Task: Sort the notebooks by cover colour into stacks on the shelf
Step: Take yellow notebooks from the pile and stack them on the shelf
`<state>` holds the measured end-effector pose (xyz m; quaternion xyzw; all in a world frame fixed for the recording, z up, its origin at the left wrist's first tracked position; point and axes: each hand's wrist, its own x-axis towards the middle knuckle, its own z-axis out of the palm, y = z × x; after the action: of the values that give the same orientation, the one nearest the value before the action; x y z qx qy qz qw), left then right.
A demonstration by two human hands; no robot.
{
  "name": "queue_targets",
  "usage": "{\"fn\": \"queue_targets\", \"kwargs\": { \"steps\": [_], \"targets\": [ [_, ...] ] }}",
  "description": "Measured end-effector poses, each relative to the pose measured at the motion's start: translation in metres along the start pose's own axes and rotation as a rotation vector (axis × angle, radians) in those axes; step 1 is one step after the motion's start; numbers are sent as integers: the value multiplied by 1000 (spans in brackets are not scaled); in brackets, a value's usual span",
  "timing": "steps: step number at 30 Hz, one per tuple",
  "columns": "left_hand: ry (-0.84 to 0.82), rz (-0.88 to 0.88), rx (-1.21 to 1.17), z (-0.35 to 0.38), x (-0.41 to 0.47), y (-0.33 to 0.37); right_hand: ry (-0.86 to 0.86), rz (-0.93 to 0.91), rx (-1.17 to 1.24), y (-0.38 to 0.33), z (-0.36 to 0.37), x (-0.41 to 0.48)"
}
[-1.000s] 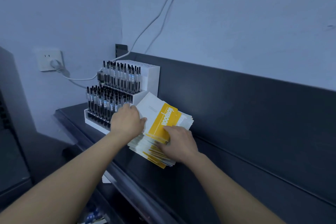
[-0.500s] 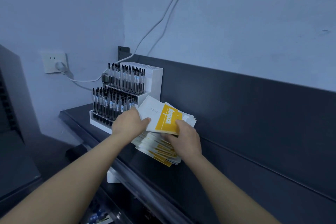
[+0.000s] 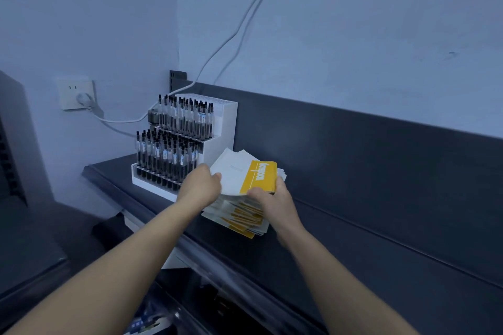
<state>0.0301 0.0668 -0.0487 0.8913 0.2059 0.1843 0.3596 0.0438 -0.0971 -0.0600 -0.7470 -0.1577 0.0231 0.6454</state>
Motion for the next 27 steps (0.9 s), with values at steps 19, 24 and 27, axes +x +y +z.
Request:
{"fn": "queue_targets", "kwargs": {
  "steps": [19,24,27],
  "targets": [
    [22,257,-271,76,-114,65,395,20,-155,14,-102,-97],
    [-43,288,-310,113,-161,100,433,51,-215,17,-161,-139],
    [-109,297,-323,133,-196,122,464,55,-260,21,-198,-168]
  ]
}}
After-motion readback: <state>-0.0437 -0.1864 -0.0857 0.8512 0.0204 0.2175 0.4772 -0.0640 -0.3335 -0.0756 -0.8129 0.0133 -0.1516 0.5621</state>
